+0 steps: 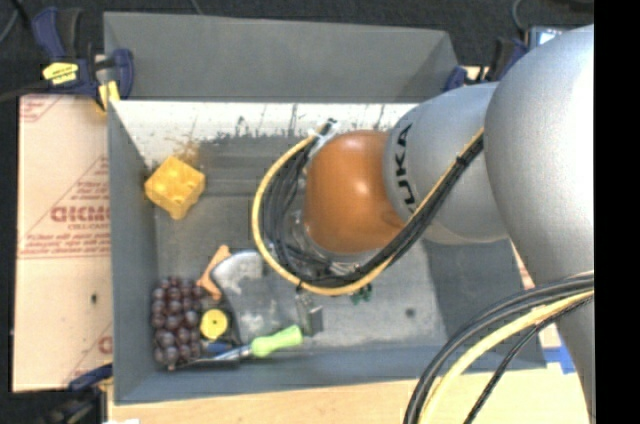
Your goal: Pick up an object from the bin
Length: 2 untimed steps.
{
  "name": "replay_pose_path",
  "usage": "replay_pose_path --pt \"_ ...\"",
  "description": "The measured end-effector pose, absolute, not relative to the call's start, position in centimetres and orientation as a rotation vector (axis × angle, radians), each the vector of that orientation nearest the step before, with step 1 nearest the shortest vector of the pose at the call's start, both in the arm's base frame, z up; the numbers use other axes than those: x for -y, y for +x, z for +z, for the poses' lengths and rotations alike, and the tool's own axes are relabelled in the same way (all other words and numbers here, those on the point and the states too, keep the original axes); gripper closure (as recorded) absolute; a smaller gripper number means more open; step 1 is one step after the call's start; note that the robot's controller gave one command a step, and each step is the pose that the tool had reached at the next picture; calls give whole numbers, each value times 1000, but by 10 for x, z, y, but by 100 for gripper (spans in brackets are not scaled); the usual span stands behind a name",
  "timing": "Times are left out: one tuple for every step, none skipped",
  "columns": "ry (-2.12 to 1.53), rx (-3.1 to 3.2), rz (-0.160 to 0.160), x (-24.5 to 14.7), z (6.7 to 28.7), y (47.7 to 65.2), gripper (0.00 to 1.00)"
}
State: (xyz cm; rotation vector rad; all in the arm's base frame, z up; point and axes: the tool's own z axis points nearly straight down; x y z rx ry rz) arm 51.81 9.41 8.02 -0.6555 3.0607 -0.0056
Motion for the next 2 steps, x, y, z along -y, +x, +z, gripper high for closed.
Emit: replay_pose_path --pt "-235 -3123 -8 -114 82 501 0" --pt "-26 -3131 -3 -123 77 487 0"
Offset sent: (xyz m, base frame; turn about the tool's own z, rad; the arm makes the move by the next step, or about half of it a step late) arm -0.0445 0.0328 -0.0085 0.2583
